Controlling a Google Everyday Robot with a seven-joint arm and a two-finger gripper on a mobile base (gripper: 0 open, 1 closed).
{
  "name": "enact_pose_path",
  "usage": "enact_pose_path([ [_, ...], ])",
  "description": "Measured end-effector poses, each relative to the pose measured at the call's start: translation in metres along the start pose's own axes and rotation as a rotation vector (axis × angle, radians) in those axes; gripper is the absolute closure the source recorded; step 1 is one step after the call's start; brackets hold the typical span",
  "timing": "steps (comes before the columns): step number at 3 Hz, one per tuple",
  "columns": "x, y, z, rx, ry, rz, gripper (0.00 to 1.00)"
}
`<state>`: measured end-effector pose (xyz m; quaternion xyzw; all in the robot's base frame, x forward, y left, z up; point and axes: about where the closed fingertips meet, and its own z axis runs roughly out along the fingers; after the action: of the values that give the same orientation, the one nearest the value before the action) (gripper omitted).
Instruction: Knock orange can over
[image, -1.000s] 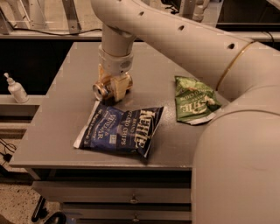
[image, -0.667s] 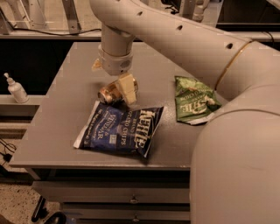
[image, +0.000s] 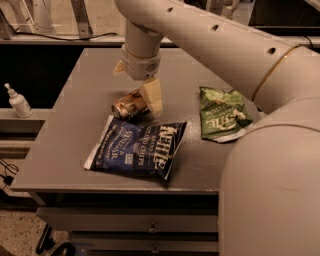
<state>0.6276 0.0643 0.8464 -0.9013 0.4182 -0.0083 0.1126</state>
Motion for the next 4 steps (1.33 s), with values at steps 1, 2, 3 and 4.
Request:
enact_pose_path([
  [1, 0.035, 0.002, -0.02, 0.043, 0.008, 0.086, 0.0],
  [2, 0.07, 0.005, -0.048, 0.125, -0.018, 0.216, 0.0],
  [3, 0.096, 0.008, -0.076, 0.226, -0.084, 0.368, 0.0],
  [4, 0.113, 0.017, -0.095, 0.327, -0.17, 0.521, 0.0],
])
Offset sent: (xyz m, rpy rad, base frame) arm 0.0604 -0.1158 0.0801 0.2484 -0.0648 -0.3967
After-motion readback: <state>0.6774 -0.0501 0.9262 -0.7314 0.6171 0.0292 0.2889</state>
